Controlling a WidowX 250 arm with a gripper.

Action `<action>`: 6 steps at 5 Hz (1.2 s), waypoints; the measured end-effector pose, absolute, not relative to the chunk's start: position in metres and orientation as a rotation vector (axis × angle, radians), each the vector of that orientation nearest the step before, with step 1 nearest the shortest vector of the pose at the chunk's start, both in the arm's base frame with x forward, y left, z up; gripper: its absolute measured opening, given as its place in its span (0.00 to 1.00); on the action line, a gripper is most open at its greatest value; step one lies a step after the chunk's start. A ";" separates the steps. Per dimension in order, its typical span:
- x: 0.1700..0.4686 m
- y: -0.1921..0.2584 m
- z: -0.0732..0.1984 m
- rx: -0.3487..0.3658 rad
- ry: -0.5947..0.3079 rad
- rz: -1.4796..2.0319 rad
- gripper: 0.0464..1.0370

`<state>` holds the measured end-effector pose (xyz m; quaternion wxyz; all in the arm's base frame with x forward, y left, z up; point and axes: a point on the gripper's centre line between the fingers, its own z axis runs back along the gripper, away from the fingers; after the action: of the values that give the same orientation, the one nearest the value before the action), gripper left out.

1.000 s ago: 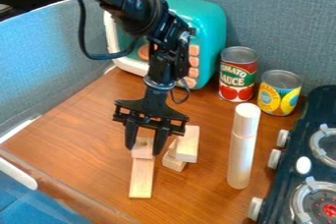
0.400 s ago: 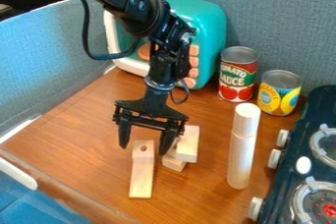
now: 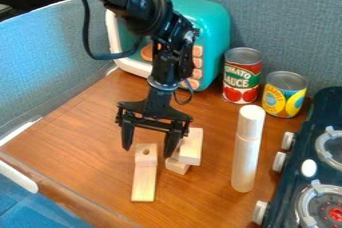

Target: Put the block with hole on the white rectangle

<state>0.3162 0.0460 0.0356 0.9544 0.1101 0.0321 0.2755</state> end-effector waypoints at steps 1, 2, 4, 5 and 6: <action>0.312 0.048 0.054 0.229 0.032 0.556 0.96; 0.311 0.054 0.079 0.217 -0.026 0.563 0.96; 0.315 0.071 0.093 0.203 0.117 0.400 0.96; 0.314 0.073 0.092 0.202 0.130 0.398 0.96; 0.315 0.072 0.092 0.202 0.130 0.398 0.96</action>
<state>0.3145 0.0721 0.0921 0.9731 0.1002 0.0645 0.1973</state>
